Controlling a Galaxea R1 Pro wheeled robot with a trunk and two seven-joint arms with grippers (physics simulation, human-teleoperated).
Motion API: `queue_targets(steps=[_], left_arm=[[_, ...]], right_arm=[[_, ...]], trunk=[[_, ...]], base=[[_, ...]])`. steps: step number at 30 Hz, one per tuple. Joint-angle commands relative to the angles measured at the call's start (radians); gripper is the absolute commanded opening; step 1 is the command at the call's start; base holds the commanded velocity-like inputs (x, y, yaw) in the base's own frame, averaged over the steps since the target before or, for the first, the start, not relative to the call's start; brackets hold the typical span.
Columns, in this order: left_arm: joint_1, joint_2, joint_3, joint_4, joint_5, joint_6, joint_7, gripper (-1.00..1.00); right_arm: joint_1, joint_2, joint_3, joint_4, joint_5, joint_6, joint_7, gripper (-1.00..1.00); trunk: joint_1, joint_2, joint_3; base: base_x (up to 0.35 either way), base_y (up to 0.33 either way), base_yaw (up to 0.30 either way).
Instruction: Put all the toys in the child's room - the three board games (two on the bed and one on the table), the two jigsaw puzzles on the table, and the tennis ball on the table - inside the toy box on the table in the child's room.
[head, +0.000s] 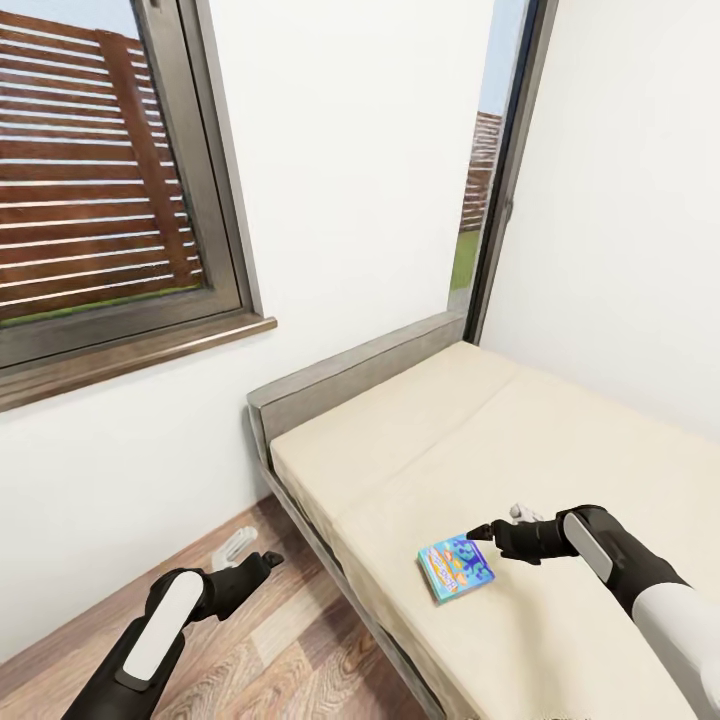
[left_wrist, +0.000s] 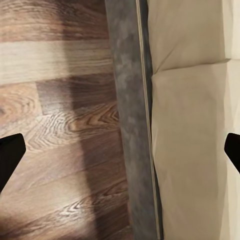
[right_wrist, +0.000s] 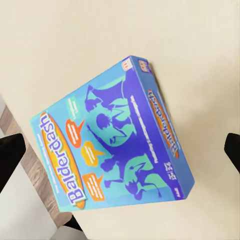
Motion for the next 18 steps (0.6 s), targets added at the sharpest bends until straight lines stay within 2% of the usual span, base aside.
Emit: queue_targets(steps=[1, 14, 18], left_arm=[[-0.001, 0.001, -0.002, -0.001, 0.011, 0.0, 0.01, 1.0], [-0.001, 0.001, -0.003, -0.001, 0.011, -0.001, 0.01, 1.0], [0.0, 0.001, -0.003, -0.001, 0.011, -0.001, 0.01, 1.0]], right_arm=[[-0.001, -0.001, 0.004, 0.0, 0.004, 0.0, 0.006, 1.0], [-0.001, 0.0, 0.006, -0.001, 0.004, 0.001, 0.006, 1.0], [-0.001, 0.0, 0.009, -0.001, 0.004, 0.001, 0.007, 1.0]], trunk=[[0.004, -0.008, -0.004], [0.054, -0.099, -0.045], [0.054, -0.099, -0.045]], base=[[0.0, 0.0, 0.0], [0.0, 0.0, 0.0], [0.0, 0.0, 0.0]])
